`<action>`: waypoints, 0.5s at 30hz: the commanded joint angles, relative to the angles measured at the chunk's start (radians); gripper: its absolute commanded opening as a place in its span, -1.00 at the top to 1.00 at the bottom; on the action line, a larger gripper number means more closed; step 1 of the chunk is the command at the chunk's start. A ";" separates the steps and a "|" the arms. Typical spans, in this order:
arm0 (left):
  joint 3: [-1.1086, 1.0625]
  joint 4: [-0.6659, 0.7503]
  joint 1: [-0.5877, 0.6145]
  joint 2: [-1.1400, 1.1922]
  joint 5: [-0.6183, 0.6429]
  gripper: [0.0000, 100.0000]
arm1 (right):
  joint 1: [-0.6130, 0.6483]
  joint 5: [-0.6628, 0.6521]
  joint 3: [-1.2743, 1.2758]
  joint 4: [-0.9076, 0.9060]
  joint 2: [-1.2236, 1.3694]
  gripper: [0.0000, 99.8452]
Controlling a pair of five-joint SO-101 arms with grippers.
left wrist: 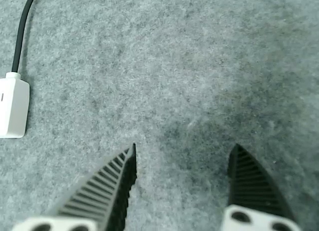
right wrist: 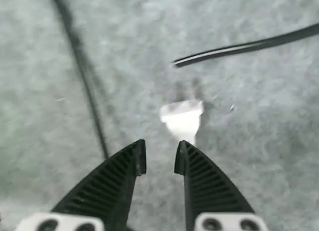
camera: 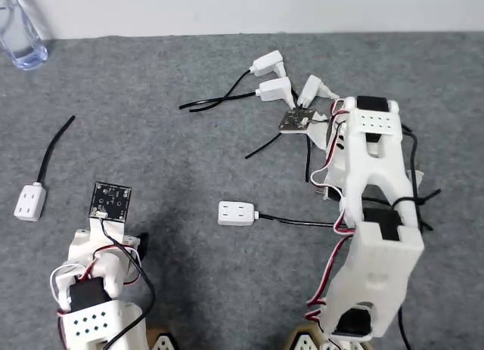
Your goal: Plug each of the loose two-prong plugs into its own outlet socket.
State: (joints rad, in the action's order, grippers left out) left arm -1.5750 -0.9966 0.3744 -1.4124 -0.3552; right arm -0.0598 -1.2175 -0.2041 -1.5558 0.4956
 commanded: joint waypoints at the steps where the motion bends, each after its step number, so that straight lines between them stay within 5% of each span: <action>1: 0.007 0.015 -0.009 -0.006 0.006 0.43 | -0.010 -0.081 -0.031 0.016 0.018 0.80; 4: 0.007 0.015 -0.009 -0.006 0.006 0.43 | -0.024 -0.158 -0.032 0.012 0.022 0.77; 10: 0.007 0.015 -0.009 -0.006 0.006 0.43 | -0.042 -0.253 -0.034 -0.031 0.022 0.33; 15: 0.007 0.015 -0.009 -0.006 0.006 0.43 | -0.036 -0.316 -0.034 -0.035 0.022 0.33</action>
State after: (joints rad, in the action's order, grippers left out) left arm -1.5750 -0.9966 0.3744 -1.4124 -0.3552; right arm -0.0905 -1.5014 -0.2041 -1.5789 0.5278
